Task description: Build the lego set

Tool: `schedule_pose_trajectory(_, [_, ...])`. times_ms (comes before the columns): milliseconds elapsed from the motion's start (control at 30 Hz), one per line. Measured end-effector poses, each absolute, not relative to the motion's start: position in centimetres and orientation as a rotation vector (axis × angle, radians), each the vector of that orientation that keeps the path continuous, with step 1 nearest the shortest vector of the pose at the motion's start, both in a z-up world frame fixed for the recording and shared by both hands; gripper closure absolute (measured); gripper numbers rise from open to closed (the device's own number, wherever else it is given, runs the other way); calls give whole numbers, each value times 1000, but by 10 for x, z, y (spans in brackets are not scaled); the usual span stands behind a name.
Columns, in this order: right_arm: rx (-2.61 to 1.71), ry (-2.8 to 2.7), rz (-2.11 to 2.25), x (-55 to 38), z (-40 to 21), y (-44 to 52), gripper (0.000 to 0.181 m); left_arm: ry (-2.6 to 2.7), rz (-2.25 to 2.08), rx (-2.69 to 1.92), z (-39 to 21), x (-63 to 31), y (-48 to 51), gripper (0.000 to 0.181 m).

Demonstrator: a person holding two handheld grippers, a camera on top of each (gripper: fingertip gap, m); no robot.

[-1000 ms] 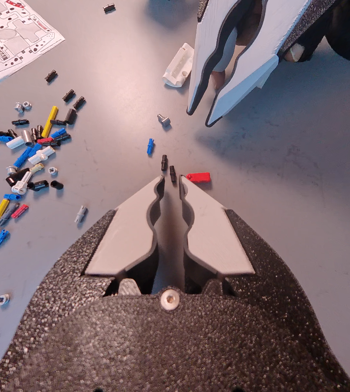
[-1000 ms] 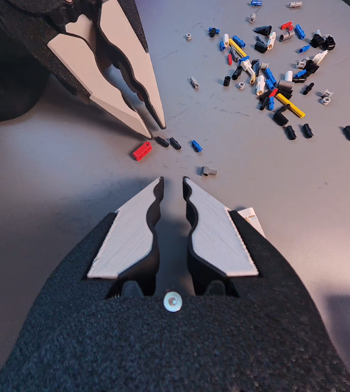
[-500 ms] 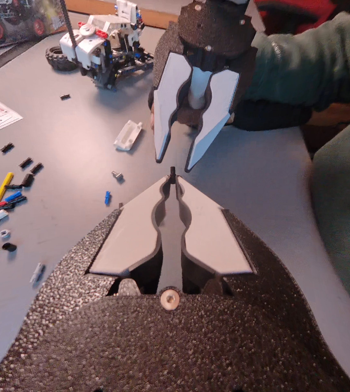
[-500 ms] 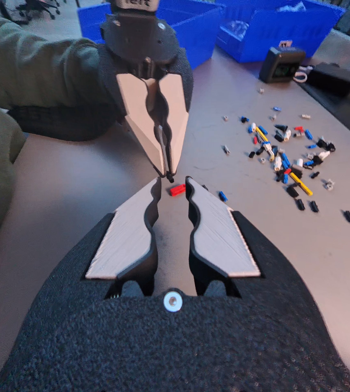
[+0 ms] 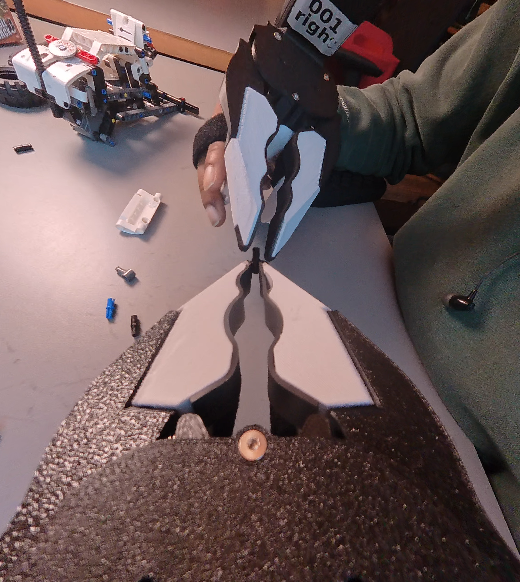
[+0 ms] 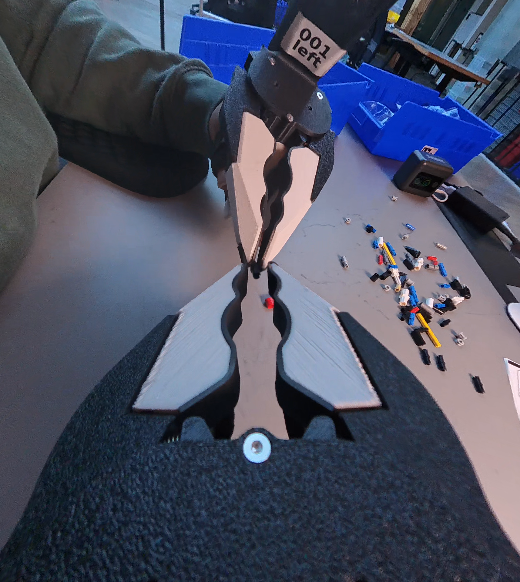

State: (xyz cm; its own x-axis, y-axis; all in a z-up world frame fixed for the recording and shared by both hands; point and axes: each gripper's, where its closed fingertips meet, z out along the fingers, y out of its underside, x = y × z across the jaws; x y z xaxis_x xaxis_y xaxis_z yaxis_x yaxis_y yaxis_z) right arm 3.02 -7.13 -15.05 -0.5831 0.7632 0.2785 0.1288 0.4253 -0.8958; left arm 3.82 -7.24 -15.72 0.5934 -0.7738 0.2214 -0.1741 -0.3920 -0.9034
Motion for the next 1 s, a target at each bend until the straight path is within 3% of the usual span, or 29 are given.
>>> schedule_pose_trajectory(567, [-738,-2004,1177,36,-144,-73,177,720,-919,-1827,-142,41,-73,177])
schedule_pose_trajectory(800, [-916,-1883,1142,53,-127,-13,177,750,-448,-2065,-185,-4,-9,155])
schedule_pose_trajectory(1000, [-1002,-1882,1150,62,-143,0,177,977,-399,-2117,-211,1,20,146])
